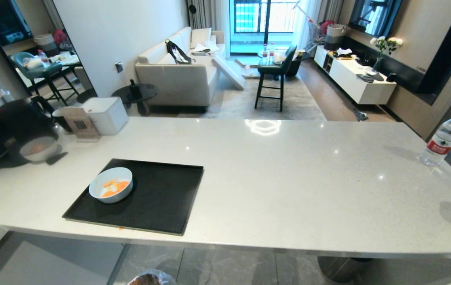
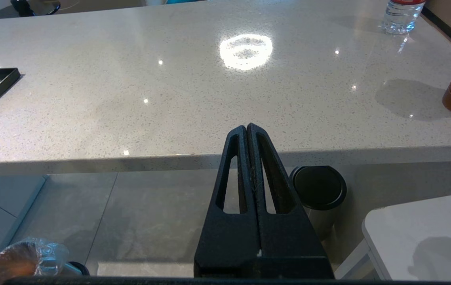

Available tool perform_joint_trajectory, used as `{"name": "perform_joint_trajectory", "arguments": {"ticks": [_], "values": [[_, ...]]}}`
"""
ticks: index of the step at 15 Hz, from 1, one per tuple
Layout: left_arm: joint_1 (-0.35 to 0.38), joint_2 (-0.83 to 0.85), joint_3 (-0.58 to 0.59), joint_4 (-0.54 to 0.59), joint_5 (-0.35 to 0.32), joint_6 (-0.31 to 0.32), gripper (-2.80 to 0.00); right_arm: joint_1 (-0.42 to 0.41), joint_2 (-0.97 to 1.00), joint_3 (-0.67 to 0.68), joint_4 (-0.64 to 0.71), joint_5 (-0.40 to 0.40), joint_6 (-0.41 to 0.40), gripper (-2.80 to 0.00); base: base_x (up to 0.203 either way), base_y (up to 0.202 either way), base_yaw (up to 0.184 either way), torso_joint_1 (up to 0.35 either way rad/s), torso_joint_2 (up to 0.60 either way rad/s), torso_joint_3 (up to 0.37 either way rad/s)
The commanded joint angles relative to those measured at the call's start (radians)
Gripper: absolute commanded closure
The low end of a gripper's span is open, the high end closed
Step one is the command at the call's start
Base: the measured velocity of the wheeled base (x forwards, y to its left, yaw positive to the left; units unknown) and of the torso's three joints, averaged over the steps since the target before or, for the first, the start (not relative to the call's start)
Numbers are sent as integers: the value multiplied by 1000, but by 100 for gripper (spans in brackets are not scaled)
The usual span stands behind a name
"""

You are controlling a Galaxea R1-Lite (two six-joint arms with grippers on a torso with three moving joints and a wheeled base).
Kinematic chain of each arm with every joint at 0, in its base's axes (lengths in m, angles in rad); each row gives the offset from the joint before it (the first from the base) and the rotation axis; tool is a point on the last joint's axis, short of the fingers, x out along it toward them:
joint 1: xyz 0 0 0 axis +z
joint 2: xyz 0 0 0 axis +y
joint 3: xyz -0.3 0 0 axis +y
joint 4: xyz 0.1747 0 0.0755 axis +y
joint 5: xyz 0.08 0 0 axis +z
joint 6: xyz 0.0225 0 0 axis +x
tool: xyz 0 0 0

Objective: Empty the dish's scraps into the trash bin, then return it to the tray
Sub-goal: Pick up the bowl with leftover food

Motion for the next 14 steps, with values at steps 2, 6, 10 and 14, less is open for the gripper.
{"name": "perform_joint_trajectory", "arguments": {"ticks": [2, 6, 10, 14], "values": [[0, 0, 0, -1, 1, -1, 0, 0, 0, 0, -1, 0, 1, 0, 0, 0, 0, 0, 0, 0], [0, 0, 0, -1, 1, -1, 0, 0, 0, -1, -1, 0, 1, 0, 0, 0, 0, 0, 0, 0], [0, 0, 0, -1, 1, -1, 0, 0, 0, 0, -1, 0, 1, 0, 0, 0, 0, 0, 0, 0], [0, 0, 0, -1, 1, -1, 0, 0, 0, -1, -1, 0, 1, 0, 0, 0, 0, 0, 0, 0]]}}
